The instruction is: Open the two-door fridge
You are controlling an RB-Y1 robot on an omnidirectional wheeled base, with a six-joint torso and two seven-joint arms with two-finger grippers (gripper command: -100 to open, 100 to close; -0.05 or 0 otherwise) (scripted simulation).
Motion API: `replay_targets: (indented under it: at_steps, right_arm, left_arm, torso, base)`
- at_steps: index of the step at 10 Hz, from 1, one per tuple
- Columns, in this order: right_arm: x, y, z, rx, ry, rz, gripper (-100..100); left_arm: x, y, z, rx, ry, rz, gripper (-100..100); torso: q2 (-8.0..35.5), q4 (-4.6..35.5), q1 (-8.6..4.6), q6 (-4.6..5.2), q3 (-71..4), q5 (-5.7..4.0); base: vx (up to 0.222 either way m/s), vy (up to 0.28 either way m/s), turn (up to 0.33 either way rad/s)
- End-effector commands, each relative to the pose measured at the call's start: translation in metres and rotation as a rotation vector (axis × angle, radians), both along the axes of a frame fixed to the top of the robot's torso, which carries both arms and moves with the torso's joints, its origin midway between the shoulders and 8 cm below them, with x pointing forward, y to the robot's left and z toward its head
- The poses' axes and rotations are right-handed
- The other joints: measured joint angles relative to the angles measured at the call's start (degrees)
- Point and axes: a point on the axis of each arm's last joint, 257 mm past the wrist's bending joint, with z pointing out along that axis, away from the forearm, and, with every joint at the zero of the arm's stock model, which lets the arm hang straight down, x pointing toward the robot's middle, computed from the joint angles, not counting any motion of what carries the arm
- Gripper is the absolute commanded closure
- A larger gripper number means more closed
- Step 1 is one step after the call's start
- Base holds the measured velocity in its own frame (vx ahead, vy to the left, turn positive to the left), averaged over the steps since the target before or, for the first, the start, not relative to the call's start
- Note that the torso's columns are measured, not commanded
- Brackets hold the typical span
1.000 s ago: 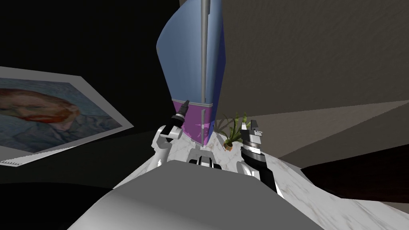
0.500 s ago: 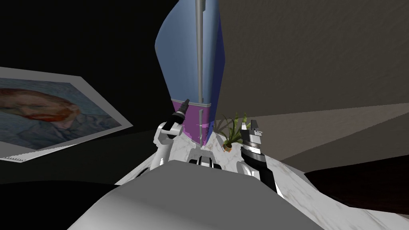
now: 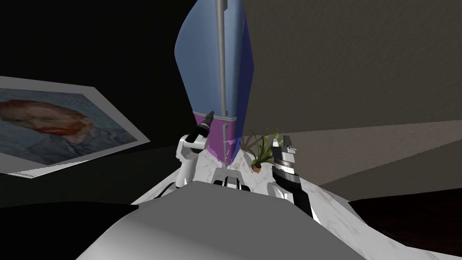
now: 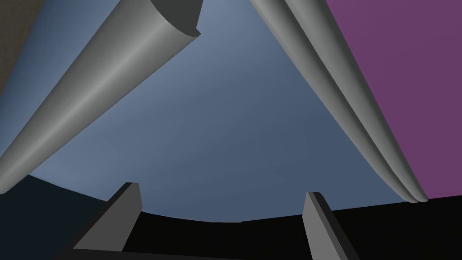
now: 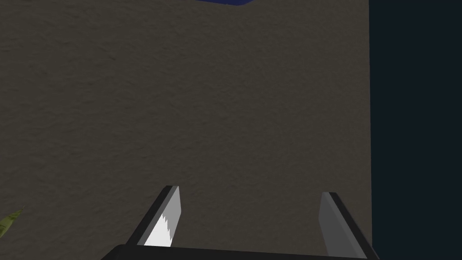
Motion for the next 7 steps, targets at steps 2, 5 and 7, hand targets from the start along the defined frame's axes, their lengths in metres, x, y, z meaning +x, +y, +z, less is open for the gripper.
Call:
replay_targets:
  at_steps: [2, 5, 7]
  right_arm:
    - [0.0, 0.0, 0.0, 0.0, 0.0, 0.0, 0]
    - [0.0, 0.0, 0.0, 0.0, 0.0, 0.0, 0]
    - [0.0, 0.0, 0.0, 0.0, 0.0, 0.0, 0]
  left_arm:
    - [0.009, 0.007, -0.003, -0.006, 0.06, 0.037, -100]
    - [0.016, 0.01, 0.004, -0.009, 0.091, 0.07, -100]
    - [0.02, 0.012, 0.005, -0.013, 0.119, 0.087, -100]
  torso:
    - [-0.06, -0.02, 0.05, 0.0, -0.04, 0.02]
    - [-0.03, -0.01, 0.12, 0.0, -0.02, 0.03]
    - [-0.04, -0.02, 0.12, 0.0, -0.03, 0.03]
  base:
    - [0.022, -0.087, 0.041]
    - [0.021, -0.078, 0.045]
    - [0.017, -0.071, 0.04]
